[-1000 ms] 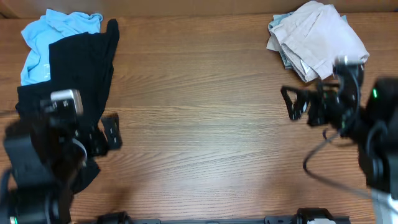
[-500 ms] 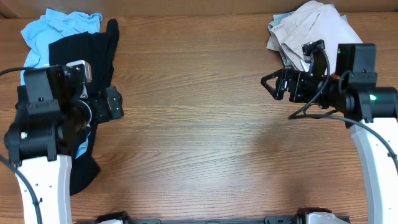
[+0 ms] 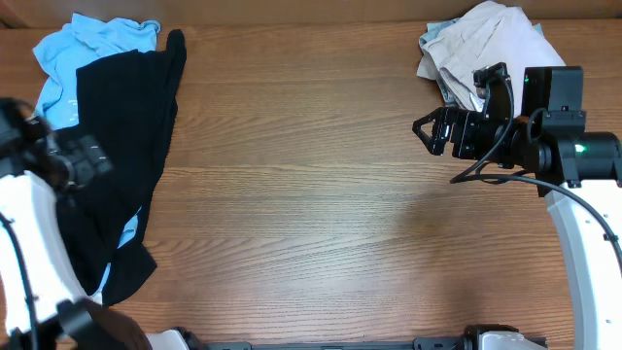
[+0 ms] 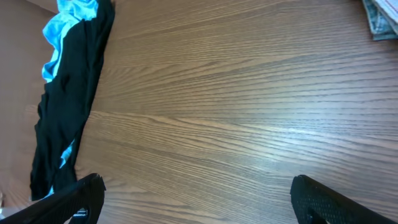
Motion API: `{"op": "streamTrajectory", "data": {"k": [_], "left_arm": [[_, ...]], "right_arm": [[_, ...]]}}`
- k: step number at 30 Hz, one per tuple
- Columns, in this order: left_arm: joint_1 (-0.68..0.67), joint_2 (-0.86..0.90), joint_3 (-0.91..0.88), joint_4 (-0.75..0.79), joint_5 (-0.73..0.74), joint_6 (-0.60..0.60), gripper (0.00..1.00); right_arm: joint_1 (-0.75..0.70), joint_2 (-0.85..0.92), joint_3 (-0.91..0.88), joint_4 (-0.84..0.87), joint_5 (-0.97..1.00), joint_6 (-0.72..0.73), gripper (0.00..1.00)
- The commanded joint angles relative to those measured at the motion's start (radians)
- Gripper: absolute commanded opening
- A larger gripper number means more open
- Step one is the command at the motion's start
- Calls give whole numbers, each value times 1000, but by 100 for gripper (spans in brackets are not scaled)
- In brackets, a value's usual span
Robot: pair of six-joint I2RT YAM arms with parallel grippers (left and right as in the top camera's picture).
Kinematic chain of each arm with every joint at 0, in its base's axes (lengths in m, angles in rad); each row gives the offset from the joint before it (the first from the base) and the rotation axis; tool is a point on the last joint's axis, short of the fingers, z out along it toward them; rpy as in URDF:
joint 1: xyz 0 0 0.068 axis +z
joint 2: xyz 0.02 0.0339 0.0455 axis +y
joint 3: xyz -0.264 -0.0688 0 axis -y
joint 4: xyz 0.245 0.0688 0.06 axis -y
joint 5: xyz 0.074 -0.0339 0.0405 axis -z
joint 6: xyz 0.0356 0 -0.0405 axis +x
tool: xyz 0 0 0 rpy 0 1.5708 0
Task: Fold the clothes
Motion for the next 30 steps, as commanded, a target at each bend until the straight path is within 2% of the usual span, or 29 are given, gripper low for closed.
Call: {"op": "streamTrajectory", "data": {"k": [1, 4, 8, 11, 18, 24, 30], "left_arm": [[68, 58, 19, 66, -14, -19, 98], [93, 117, 19, 169, -14, 23, 96], [93, 199, 19, 303, -18, 114, 88], [94, 265, 19, 407, -18, 139, 83], [93, 433, 19, 634, 42, 206, 82], [93, 529, 19, 789, 138, 216, 77], [93, 587, 19, 851, 155, 216, 68]], "right_arm": [[5, -13, 25, 2, 14, -7, 99], [5, -13, 25, 3, 14, -7, 98], [5, -13, 24, 3, 14, -7, 97], [5, -13, 24, 3, 16, -7, 96], [5, -13, 23, -6, 64, -7, 95], [5, -13, 23, -9, 66, -7, 93], [5, -13, 23, -8, 66, -7, 88]]}}
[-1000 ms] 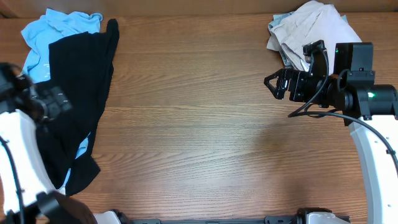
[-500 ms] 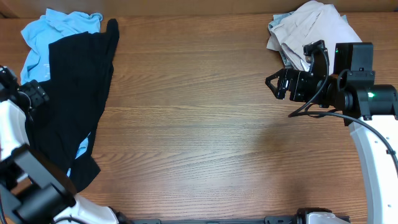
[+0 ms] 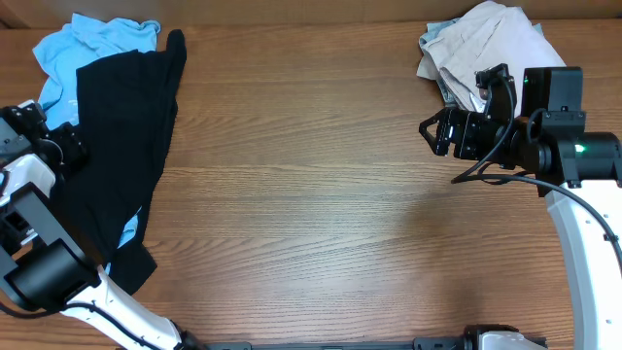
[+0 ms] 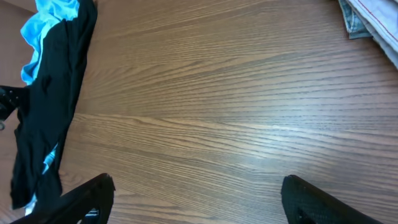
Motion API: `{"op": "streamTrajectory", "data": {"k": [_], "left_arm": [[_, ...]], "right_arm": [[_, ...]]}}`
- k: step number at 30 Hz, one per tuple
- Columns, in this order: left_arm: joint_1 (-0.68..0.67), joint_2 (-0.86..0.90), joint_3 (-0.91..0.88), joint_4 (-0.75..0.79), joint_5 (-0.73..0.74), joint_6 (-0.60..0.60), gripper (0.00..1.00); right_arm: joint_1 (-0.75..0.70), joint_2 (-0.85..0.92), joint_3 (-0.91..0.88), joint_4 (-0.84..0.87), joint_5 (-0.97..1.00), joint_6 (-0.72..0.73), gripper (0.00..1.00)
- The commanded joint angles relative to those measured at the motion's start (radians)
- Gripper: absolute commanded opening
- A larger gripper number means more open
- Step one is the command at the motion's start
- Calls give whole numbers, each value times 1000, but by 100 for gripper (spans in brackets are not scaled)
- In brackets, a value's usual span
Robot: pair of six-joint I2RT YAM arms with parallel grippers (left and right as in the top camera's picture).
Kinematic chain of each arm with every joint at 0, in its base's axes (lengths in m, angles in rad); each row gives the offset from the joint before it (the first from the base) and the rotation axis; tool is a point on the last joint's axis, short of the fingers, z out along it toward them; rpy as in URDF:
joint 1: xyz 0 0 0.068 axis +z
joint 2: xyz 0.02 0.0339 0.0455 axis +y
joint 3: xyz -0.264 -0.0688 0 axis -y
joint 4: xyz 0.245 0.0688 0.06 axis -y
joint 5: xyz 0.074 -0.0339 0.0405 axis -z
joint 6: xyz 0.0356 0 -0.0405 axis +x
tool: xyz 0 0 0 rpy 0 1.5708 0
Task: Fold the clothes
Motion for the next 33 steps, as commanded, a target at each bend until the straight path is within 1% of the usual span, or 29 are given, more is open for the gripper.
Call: {"op": "streamTrajectory", "data": {"k": [1, 3, 8, 11, 12, 13, 18, 21, 24, 27, 29, 33], "left_arm": [[0, 35, 16, 10, 35, 21, 65], [0, 38, 16, 6, 35, 21, 57], [0, 37, 16, 6, 35, 21, 51], [0, 35, 16, 6, 35, 21, 25], [0, 34, 16, 6, 35, 21, 13], [0, 34, 18, 5, 35, 20, 4], [0, 19, 31, -24, 35, -29, 4], [0, -30, 48, -99, 45, -48, 4], [-17, -118, 69, -192, 47, -47, 4], [-52, -239, 94, -300, 48, -47, 4], [-84, -322, 108, -369, 48, -47, 4], [-196, -492, 114, -494, 80, -50, 4]], "right_arm": [[5, -13, 23, 2, 10, -5, 87], [5, -13, 23, 3, 10, -5, 86], [5, -13, 23, 6, 10, -5, 84], [5, -13, 23, 7, 11, -5, 82], [5, -13, 23, 8, 11, -5, 82], [5, -13, 23, 10, 11, -5, 82], [5, -13, 23, 22, 11, -5, 79], [5, -13, 23, 31, 11, -5, 77], [5, -13, 23, 35, 19, -5, 75], [5, -13, 23, 35, 45, 3, 69], [3, -13, 24, 35, 44, 3, 68], [2, -16, 26, 31, 45, 11, 67]]}}
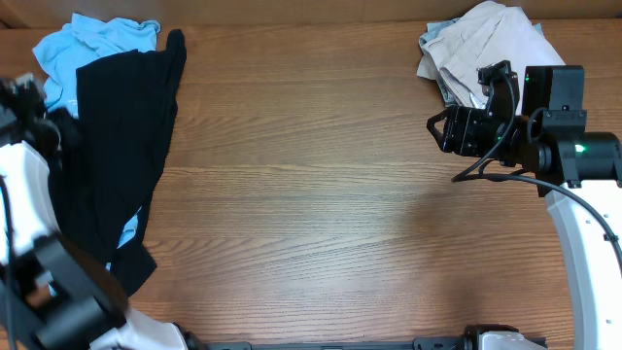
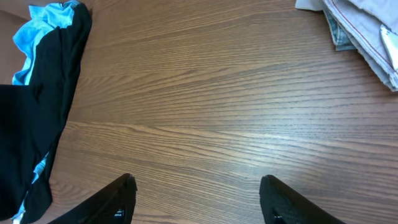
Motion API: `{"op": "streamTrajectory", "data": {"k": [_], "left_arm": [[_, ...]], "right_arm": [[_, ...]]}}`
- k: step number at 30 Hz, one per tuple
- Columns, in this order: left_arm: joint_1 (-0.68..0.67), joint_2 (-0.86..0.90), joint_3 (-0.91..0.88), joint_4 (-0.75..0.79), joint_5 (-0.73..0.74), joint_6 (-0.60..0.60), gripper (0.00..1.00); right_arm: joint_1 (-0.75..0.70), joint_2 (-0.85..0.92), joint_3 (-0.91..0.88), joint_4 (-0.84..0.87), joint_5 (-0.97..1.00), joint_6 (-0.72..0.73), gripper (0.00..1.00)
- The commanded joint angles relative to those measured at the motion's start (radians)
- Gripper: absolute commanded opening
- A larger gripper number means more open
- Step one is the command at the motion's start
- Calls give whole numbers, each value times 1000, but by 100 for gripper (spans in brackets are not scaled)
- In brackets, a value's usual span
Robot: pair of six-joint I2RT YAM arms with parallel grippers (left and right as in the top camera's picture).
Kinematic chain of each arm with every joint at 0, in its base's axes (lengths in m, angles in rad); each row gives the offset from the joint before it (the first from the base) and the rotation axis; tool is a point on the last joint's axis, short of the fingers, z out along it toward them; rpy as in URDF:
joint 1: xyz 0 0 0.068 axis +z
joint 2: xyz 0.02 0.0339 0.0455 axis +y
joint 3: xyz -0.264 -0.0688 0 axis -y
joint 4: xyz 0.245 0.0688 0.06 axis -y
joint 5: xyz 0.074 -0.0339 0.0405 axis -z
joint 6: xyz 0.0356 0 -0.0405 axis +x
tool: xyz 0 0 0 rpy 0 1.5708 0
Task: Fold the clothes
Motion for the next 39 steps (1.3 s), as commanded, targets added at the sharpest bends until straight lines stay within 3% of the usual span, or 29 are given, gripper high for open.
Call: {"op": "streamTrajectory", "data": {"k": [1, 4, 11, 17, 25, 31, 36, 37, 38, 39], "left_arm": [[-121, -171, 32, -71, 44, -13, 4], [-226, -240, 32, -136, 2, -37, 4], [-507, -262, 32, -258, 117, -83, 4], [-856, -206, 32, -221, 116, -138, 4], [-1191, -39, 32, -94, 121, -201, 4], [-1321, 53, 33, 96, 149, -232, 4], [-1297, 47, 151, 129, 150, -261, 4], [-1286, 47, 192, 114, 149, -261, 8], [-1275, 47, 229, 100, 149, -258, 22], [-1262, 47, 270, 87, 149, -249, 48]], "right_arm": [[-3, -19, 26, -2, 12, 16, 67], [-23, -22, 27, -25, 12, 26, 65], [-113, -26, 40, -108, 11, 26, 61], [-276, -35, 108, -223, 7, 26, 60], [-514, -40, 200, -300, -58, 11, 59], [-582, -40, 202, -321, -77, -5, 60], [-579, -40, 202, -337, -80, -10, 60], [-579, -40, 201, -344, -84, -16, 61], [-579, -40, 201, -353, -96, -32, 61], [-579, -40, 200, -365, -103, -37, 61]]}}
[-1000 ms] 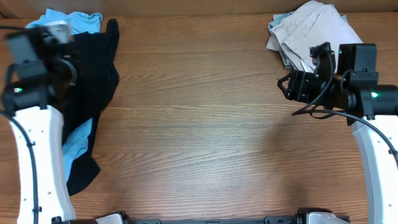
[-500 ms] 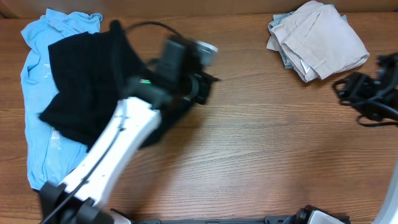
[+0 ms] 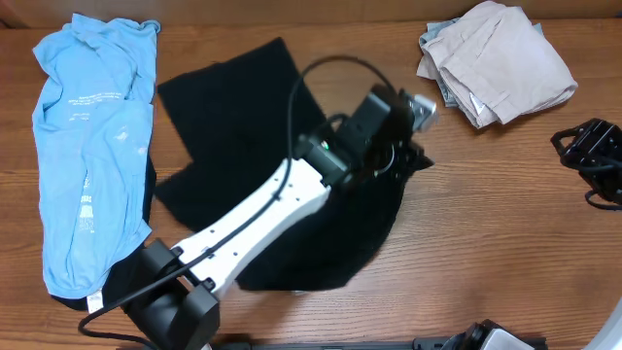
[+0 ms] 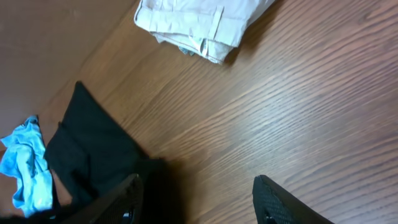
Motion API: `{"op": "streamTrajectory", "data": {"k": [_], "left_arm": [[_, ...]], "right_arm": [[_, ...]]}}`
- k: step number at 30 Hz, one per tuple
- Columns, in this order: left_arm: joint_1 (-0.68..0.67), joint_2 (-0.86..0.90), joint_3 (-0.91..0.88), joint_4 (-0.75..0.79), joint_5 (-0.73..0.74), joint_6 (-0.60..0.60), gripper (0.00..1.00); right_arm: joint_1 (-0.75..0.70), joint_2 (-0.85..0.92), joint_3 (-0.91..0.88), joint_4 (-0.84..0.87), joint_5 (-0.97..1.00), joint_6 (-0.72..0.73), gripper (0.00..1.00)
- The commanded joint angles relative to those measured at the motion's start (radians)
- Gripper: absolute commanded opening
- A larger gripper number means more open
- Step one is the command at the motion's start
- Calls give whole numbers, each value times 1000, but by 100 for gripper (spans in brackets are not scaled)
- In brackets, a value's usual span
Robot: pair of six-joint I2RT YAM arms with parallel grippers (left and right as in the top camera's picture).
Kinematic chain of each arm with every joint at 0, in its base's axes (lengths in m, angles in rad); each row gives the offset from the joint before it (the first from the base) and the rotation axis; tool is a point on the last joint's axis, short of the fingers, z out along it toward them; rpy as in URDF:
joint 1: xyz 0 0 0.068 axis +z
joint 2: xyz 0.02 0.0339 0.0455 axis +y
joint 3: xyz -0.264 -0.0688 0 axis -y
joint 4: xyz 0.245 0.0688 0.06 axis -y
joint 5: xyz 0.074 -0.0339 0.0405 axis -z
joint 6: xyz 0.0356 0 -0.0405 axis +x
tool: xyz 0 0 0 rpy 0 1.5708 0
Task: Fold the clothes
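Note:
A black garment [image 3: 243, 126] lies spread over the middle of the table, its right corner bunched at my left gripper [image 3: 408, 146], which reaches far across and looks shut on that corner. The garment also shows in the right wrist view [image 4: 93, 149]. A light blue shirt [image 3: 92, 126] lies flat along the left side, uncovered. My right gripper [image 4: 199, 202] is open over bare wood with nothing between its fingers; in the overhead view the right gripper [image 3: 586, 146] sits at the table's right edge.
A folded pile of beige and grey clothes [image 3: 501, 63] rests at the back right corner, and the same pile [image 4: 199, 22] shows at the top of the right wrist view. Bare wood lies between the black garment and the right gripper.
The black garment has gone from lying over the blue shirt at the left to the table's middle, with my left arm stretched across. My right gripper has moved back to the right edge.
The black garment lay draped over the blue shirt at the far left, with my left arm beside it and my right gripper open near the beige pile. That held through three moments. Now the garment is at the centre and the blue shirt lies bare.

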Motion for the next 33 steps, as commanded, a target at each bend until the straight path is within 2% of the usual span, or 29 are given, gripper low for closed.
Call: {"op": "streamTrajectory", "data": {"k": [1, 2, 3, 9, 10, 12, 18, 23, 33], "left_arm": [[60, -17, 187, -24, 14, 4, 77], [76, -18, 225, -49, 14, 15, 95], [90, -18, 253, -74, 12, 24, 100], [235, -18, 411, -367, 2, 54, 100], [297, -18, 436, -499, 1, 72, 100], [352, -17, 436, -616, -21, 101, 100], [443, 29, 410, -892, -306, 107, 100], [487, 78, 369, -927, -360, 106, 100], [507, 239, 357, -798, -343, 185, 99]], "right_arm": [[0, -17, 23, -32, -43, -45, 62], [3, -17, 20, -43, -50, -56, 65], [12, -17, 15, -56, -53, -64, 65], [132, -14, 0, -130, -52, -108, 69], [199, -14, -16, -133, -42, -107, 69], [274, -14, -45, -121, -14, -97, 69], [437, -14, -220, 23, 118, 60, 69], [509, -13, -410, 182, 117, 127, 66], [628, 36, -695, 511, 167, 231, 64]]}}
